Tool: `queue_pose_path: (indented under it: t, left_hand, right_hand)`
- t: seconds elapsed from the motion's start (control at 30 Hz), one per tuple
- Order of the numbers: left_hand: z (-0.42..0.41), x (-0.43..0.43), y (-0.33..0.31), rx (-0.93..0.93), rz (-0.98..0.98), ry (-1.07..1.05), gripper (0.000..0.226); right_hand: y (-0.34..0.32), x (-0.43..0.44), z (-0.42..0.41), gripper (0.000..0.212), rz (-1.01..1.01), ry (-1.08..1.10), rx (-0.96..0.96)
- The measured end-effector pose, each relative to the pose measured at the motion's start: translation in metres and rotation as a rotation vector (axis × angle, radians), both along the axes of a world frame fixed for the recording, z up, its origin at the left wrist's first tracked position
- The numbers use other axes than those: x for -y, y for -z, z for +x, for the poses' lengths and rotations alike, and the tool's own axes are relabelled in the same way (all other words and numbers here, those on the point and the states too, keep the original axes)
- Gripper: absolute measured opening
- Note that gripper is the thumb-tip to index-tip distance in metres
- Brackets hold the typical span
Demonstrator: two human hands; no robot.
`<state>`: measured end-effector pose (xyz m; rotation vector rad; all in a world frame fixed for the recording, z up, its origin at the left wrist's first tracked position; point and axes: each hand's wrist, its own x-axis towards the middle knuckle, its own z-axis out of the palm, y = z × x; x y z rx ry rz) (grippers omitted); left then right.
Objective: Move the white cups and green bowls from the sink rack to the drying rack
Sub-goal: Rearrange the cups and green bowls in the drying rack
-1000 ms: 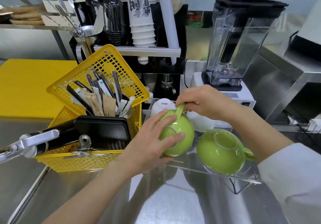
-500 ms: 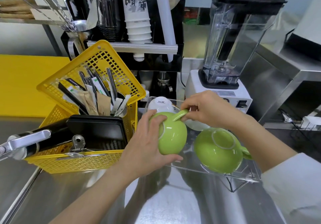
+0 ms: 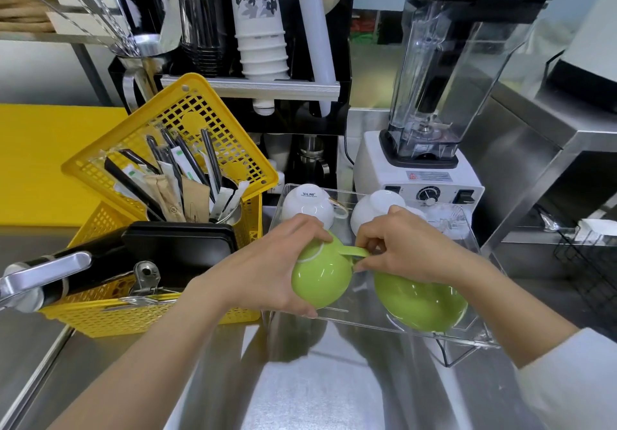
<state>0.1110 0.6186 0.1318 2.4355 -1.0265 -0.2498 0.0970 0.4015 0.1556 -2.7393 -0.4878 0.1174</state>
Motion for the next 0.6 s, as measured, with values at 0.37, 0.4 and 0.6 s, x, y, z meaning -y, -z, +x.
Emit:
queue_pose_path:
  t: [0.37, 0.4, 0.6]
  left_hand:
    - [0.009, 0.006, -0.003, -0.041, 0.114, 0.074, 0.088]
    - [0.010, 0.006, -0.003, -0.043, 0.119, 0.080, 0.087]
    - [0.012, 0.005, -0.002, -0.073, 0.121, 0.097, 0.087]
  right_hand:
    - [0.011, 0.001, -0.003, 0.025, -0.052, 0.011, -0.051]
    - [0.012, 0.001, -0.003, 0.026, -0.078, 0.001, -0.049]
    - [0.012, -0.001, -0.002, 0.030, -0.188, -0.054, -0.007]
